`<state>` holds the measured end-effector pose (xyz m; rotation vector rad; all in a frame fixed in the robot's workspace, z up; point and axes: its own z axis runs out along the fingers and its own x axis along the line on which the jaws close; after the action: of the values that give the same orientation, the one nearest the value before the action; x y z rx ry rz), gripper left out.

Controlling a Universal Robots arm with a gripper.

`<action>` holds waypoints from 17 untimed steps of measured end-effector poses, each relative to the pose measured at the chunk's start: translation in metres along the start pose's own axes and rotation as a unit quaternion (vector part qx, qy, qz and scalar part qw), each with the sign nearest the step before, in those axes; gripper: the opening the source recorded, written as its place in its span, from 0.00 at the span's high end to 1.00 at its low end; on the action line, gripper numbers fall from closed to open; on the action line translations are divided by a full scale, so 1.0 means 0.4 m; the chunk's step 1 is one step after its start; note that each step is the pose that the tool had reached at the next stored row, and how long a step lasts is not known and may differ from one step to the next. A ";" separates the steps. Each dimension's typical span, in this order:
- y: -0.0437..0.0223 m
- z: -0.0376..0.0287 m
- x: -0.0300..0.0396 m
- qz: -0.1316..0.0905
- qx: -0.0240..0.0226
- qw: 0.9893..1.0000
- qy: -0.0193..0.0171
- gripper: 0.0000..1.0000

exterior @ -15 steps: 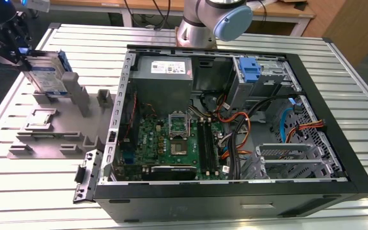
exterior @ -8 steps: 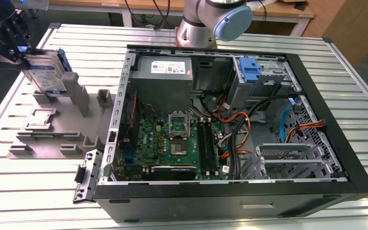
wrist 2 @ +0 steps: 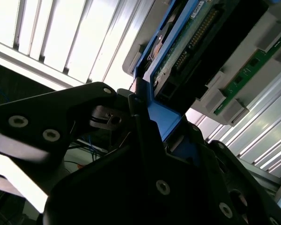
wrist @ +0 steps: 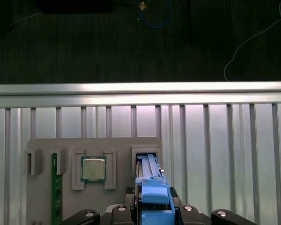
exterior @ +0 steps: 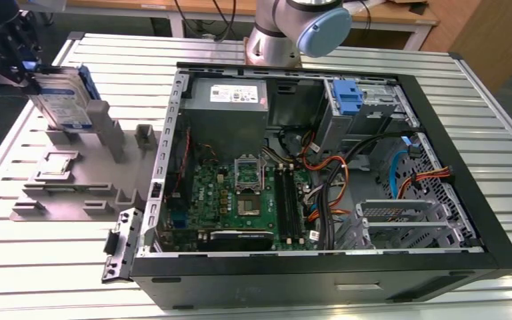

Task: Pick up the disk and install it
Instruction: 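Pick up the disk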

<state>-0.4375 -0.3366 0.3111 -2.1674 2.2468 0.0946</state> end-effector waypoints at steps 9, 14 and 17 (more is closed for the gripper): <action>0.001 -0.016 -0.001 0.000 0.000 1.000 0.000 0.63; 0.001 -0.024 -0.001 0.000 0.000 1.000 0.000 0.63; 0.001 -0.029 -0.002 0.000 0.000 1.000 0.000 0.63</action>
<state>-0.4375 -0.3366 0.3228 -2.1674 2.2467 0.0946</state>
